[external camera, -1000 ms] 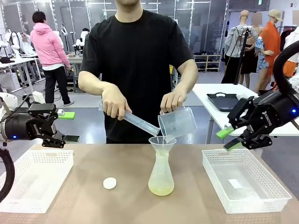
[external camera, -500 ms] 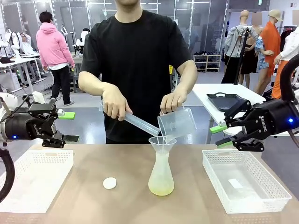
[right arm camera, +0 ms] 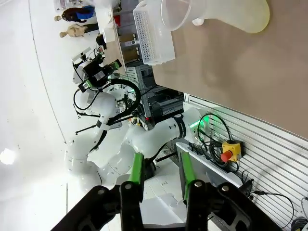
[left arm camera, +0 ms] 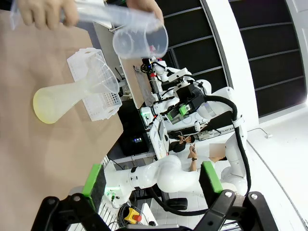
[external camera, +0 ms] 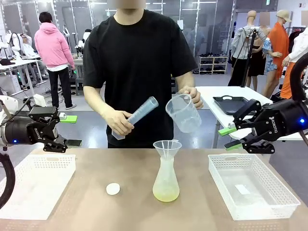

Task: Prepare the solutions needed for the experiment.
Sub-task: Once the solution is in the Big flask , pick up the Plastic Funnel and place it back into the right Organizing basket.

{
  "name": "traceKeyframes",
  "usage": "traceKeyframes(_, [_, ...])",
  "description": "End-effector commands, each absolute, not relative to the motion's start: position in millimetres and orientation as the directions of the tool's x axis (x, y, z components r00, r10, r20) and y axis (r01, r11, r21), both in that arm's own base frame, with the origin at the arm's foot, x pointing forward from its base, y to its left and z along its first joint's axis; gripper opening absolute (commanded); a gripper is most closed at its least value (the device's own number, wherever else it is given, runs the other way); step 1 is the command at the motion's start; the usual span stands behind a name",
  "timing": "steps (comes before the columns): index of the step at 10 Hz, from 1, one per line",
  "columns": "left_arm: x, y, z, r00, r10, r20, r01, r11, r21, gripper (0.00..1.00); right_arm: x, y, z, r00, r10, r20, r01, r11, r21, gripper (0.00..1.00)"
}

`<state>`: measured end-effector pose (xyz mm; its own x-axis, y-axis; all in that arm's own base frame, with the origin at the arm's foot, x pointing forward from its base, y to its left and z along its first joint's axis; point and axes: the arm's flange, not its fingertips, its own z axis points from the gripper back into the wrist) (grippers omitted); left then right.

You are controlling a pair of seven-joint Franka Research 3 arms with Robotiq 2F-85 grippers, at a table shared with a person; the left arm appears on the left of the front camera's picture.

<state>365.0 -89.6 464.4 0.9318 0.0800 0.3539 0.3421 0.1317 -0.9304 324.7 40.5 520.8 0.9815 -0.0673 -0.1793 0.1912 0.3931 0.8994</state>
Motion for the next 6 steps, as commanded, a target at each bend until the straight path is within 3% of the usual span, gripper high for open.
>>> traceKeyframes(1, [364.2,-89.5,466.2,0.934,0.076,0.349,0.339,0.122,-0.933,1.00,327.3,37.9,521.5,0.982,-0.054,-0.179,0.185,0.408,0.894,0.39])
traceKeyframes(6, [364.2,-89.5,466.2,0.934,0.076,0.349,0.339,0.122,-0.933,1.00,327.3,37.9,521.5,0.982,-0.054,-0.179,0.185,0.408,0.894,0.39])
